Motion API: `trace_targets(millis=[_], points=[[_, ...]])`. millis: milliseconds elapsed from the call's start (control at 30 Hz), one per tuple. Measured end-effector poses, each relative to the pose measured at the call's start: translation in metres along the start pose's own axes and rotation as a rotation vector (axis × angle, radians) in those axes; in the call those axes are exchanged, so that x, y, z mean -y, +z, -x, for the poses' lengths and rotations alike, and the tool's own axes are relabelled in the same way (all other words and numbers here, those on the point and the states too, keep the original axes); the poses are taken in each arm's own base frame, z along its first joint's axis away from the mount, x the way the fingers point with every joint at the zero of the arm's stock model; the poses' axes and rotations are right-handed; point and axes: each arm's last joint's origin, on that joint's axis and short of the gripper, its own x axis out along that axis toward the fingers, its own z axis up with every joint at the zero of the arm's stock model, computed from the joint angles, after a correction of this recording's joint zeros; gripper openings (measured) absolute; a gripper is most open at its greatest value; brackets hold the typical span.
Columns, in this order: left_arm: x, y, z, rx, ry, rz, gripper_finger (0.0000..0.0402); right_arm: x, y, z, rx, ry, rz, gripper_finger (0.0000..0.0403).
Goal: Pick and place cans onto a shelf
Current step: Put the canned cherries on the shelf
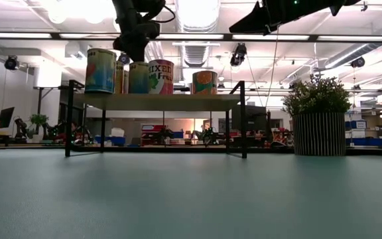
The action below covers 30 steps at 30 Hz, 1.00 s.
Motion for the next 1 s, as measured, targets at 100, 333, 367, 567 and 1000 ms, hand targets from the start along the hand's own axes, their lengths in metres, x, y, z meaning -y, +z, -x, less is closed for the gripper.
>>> trace_targets(millis=[100, 333, 367, 567, 1000], points=[[0.005, 0.000, 0.001, 0.001, -0.007, 0.004, 0.0000, 0.000, 0.000, 0.000, 0.000, 0.000, 0.000, 0.0009], [0.013, -0.003, 0.002, -0.025, -0.009, 0.029, 0.0000, 0.000, 0.000, 0.000, 0.000, 0.000, 0.001, 0.0009], [0.013, -0.004, 0.002, -0.027, -0.007, 0.032, 0.0000, 0.000, 0.000, 0.000, 0.000, 0.000, 0.000, 0.0009], [0.015, -0.005, 0.003, -0.036, -0.006, 0.051, 0.0000, 0.000, 0.000, 0.000, 0.000, 0.000, 0.002, 0.0009], [0.027, -0.008, 0.005, -0.059, -0.013, 0.080, 0.0000, 0.000, -0.001, 0.000, -0.015, 0.005, 0.008, 0.0009]])
